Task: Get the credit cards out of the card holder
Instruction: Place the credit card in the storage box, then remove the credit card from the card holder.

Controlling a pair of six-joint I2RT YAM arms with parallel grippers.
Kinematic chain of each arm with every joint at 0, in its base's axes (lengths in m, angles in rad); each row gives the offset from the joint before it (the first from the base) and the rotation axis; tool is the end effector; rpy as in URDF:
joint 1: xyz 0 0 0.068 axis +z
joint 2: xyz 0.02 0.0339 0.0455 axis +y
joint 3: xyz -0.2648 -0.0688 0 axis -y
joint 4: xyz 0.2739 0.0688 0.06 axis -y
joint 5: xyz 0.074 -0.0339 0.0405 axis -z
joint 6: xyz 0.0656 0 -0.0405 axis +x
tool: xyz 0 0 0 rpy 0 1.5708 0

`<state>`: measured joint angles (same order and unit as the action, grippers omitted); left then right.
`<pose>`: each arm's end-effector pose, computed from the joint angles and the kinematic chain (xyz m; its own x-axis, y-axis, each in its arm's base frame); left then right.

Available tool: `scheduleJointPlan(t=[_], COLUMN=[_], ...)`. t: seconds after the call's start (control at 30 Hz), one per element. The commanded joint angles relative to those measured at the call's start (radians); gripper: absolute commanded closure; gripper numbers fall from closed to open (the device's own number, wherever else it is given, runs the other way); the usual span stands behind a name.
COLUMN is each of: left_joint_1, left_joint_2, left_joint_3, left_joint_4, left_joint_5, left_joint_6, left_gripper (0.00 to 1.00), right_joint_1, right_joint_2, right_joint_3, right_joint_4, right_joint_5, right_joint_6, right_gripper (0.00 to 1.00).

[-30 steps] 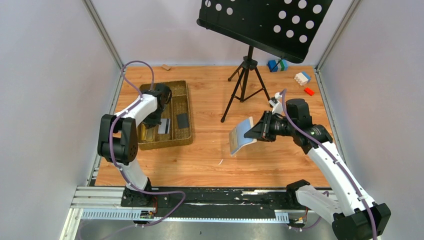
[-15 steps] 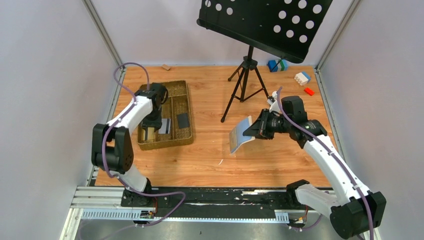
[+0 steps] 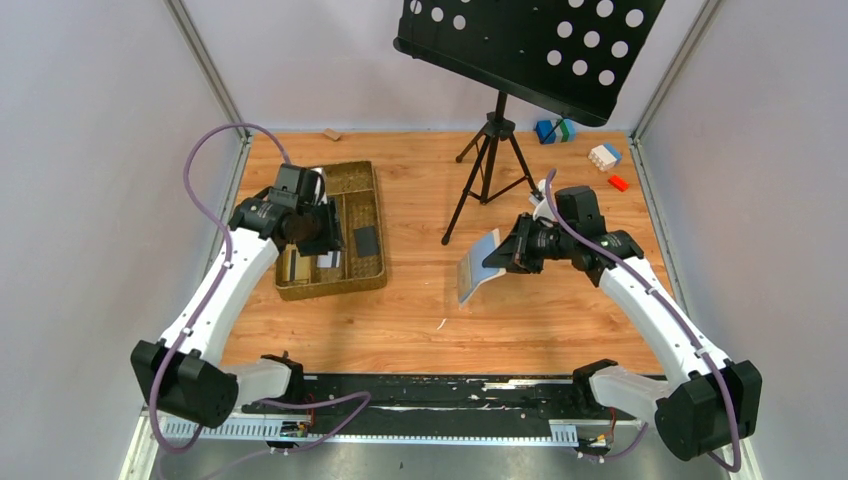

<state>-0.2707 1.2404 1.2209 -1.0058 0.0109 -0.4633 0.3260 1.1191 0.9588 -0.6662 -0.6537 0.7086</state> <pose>0.2711 -0.0760 0.2993 -0.8588 -0.2254 -0.4600 -0.1241 0.9628 -0.2402 0.2428 0.1242 0.2745 -0.9485 0.2247 -0.2233 -0.0359 0.6241 0.7805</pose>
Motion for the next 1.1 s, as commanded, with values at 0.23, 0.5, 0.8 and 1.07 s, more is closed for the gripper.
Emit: scheduleJointPlan(t=[0.23,0.5,0.8,1.07], left_joint_1=[-0.15,-0.17,-0.182,-0.182], left_joint_2=[-0.158,-0.199,-0.248,-0.231], left_joint_3=[-0.041,-0.194,-0.387,-0.448], left_joint_4=[0.151,0.383,0.752,0.988], left_joint_5=[0.14,0.356,0.548,0.6], left_joint_6=[-0.171,-0.303,-0.519,-0.672], left_gripper=[0.51,0.5,0.39,0.23], right_joint_1=[-0.002,-0.002,-0.002,-0.002], right_joint_2=[-0.017,-0.061,-0.062,-0.095], right_joint_3=[0.013,0.0,0.009,-0.023], right_joint_4=[0.112,0.21,0.402,0.53], right_joint_5=[0.008,0.006,-0.094,-0.121], right_joint_6=[0.047,0.141,0.303,0.447], right_gripper=[1.0,1.0,1.0,1.0])
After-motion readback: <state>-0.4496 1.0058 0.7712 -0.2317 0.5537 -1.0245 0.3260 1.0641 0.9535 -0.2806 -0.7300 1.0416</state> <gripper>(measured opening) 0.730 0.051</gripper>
